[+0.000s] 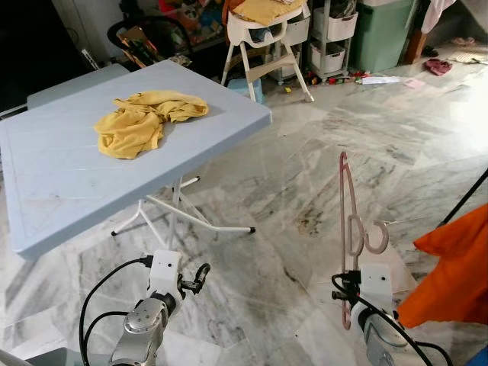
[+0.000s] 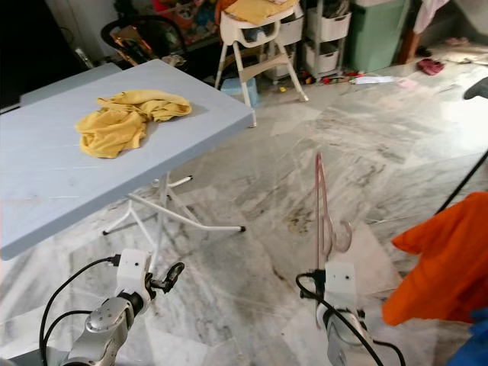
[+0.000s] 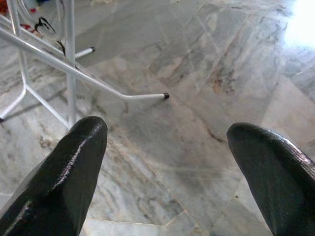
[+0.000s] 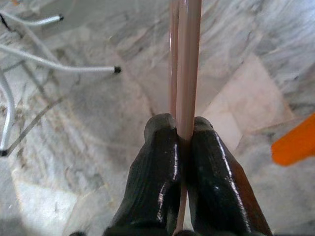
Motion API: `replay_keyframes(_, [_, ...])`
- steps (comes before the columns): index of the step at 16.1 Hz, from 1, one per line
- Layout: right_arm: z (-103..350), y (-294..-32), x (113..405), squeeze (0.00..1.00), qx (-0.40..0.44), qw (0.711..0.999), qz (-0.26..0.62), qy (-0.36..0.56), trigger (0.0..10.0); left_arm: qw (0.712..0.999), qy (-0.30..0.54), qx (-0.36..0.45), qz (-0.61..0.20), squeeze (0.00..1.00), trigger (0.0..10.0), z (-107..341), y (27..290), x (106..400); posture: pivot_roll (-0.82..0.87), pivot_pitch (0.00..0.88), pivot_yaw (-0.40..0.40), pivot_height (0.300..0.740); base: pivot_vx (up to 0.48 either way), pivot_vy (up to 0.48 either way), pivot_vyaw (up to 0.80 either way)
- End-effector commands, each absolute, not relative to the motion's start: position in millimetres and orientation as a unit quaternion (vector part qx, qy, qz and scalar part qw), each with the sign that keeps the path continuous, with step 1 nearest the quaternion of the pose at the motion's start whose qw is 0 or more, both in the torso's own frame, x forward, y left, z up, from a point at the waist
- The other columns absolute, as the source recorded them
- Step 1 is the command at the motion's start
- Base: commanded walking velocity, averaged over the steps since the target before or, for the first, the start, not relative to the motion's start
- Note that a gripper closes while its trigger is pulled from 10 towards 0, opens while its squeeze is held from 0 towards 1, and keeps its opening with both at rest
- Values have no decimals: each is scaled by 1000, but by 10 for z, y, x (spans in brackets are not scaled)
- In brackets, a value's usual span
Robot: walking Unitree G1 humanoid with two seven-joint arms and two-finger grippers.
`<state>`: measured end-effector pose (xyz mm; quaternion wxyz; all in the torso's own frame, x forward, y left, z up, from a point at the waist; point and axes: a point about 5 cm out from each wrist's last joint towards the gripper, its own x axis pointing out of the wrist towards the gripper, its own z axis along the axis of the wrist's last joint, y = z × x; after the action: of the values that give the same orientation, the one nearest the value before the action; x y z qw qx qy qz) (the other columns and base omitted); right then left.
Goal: Hang hanger
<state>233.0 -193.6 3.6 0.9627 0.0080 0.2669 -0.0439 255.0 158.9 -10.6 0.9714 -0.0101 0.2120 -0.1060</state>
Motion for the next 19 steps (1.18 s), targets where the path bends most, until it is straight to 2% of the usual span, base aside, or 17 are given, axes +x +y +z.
replay_keyframes(1, [79, -1866, 2405, 0, 16, 965, -48, 258, 10000, 973, 214, -11, -81, 0, 10000, -115, 1715, 2519, -182, 0, 98, 740, 0, 0, 0])
replay_keyframes(4, [127, -1886, 2511, 0, -5, 965, -56, 256, 10000, 975, 216, -20, -52, 0, 10000, -148, 1736, 2493, -171, 0, 25, 740, 0, 0, 0])
replay_keyframes(6, [115, -1899, 2574, 0, 3, 963, -74, 260, 10000, 976, 210, -16, -61, 0, 10000, -110, 1697, 2563, -159, 0, 7, 740, 0, 0, 0])
replay_keyframes(10, [19, -1888, 2548, 0, 10, 959, -81, 272, 10000, 975, 214, -17, -57, 0, 10000, -92, 1757, 2610, -187, 0, 98, 740, 0, 0, 0])
replay_keyframes(11, [12, -1887, 2540, 0, 14, 958, -89, 273, 10000, 974, 218, -16, -64, 0, 10000, -101, 1756, 2605, -198, 0, 112, 740, 0, 0, -800])
replay_keyframes(16, [-6, -1823, 2503, 0, 11, 960, -80, 268, 10000, 973, 215, -26, -76, 0, 10000, -78, 1744, 2659, -210, 0, 123, 740, 0, 0, -800])
replay_keyframes(19, [4, -1855, 2513, 0, 13, 960, -87, 268, 10000, 974, 213, -30, -77, 0, 10000, -65, 1753, 2680, -210, 0, 123, 740, 0, 326, -800])
